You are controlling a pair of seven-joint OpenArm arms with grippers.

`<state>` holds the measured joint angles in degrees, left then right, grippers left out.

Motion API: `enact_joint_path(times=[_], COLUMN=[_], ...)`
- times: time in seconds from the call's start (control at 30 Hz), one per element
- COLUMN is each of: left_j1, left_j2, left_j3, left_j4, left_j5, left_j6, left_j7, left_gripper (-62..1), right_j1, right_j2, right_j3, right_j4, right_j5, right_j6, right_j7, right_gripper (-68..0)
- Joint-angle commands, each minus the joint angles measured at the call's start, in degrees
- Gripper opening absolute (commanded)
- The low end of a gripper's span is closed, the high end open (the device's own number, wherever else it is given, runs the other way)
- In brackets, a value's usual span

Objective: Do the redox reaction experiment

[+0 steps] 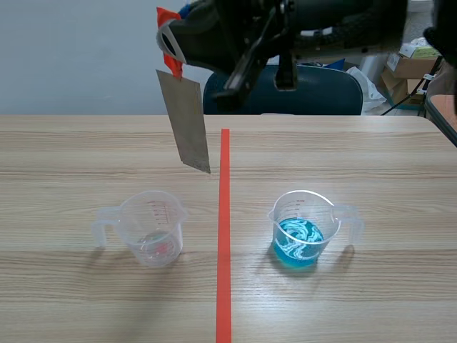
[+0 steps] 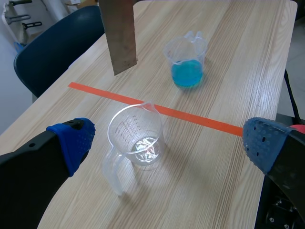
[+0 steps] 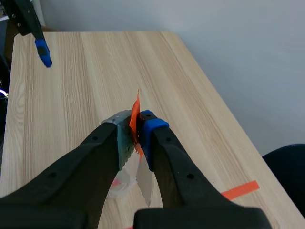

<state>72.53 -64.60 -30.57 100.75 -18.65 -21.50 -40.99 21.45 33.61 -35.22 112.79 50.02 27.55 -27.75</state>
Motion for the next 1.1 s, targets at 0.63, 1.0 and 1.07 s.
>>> enact_joint_path(times=[0.63, 1.0, 1.07], left_j1=[-0.2, -0.2, -0.2], left_j2=[0.8, 0.8, 0.8], left_j3=[-0.4, -0.4, -0.4], left_j4=[1.2, 1.2, 1.2], left_j5=[-0.4, -0.4, -0.4], left_j6=[-0.1, -0.1, -0.1], left_j7=[-1.0, -1.0, -1.0], left_gripper=[1.4, 1.4, 1.4], right_j1=[-17.5, -27.4, -28.7], right_j2=[23.4, 28.9, 28.8], right_j3=[19.1, 28.2, 29.8], right_j4=[4.4, 4.4, 4.2], right_j5=[6.2, 6.1, 6.1], right_j6=[4.1, 5.5, 5.5], right_j7=[13.6, 18.5, 18.5], right_gripper=[-66.9, -66.9, -66.9])
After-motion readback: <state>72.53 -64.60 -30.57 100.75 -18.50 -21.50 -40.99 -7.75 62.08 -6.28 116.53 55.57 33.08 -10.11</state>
